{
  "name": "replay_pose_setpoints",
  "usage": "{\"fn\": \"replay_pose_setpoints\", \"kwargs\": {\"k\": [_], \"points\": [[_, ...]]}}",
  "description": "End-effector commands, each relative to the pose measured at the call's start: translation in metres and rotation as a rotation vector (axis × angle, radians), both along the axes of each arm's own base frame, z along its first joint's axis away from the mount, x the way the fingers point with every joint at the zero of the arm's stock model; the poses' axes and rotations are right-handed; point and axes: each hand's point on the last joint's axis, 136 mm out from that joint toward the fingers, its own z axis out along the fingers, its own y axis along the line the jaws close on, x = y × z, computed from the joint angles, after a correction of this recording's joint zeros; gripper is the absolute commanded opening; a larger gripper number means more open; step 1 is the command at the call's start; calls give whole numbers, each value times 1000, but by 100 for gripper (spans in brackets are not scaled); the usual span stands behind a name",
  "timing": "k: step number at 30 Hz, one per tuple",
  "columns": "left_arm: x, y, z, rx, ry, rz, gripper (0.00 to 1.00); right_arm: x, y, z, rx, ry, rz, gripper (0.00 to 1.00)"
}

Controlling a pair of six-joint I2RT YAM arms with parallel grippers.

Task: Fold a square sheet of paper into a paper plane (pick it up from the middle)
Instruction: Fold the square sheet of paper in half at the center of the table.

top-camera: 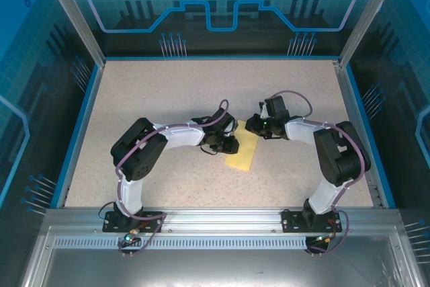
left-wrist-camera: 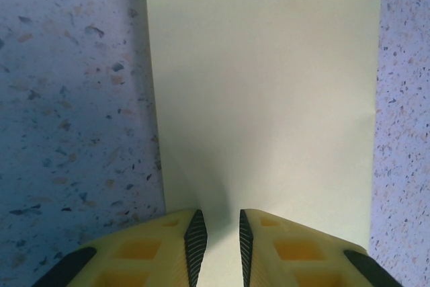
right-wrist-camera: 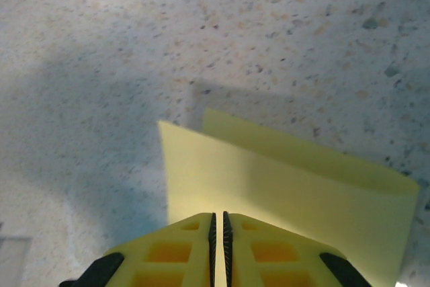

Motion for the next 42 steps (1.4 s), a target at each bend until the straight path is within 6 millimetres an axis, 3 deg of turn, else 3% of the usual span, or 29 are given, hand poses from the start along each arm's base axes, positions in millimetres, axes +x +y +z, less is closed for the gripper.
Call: {"fn": "replay_pose_setpoints", "kwargs": {"k": [1, 10, 12, 21, 33, 42], "points": [[-22, 47, -46, 211, 103, 20, 26, 10, 2, -7, -8, 6, -3, 14], [-24, 49, -46, 215, 109, 22, 26, 16, -23, -27, -41, 26, -54, 14], [-25, 51, -47, 221, 109, 23, 26, 9, -33, -36, -47, 47, -70, 14], [-27, 54, -48, 219, 117, 38, 26, 7, -63, -42, -26, 59, -133, 14], [-34, 64, -46, 248, 121, 41, 26, 11, -81, -25, -43, -34, -200, 16], [-36, 65, -42, 246, 121, 47, 26, 11, -82, -17, -61, -55, -185, 18]]}}
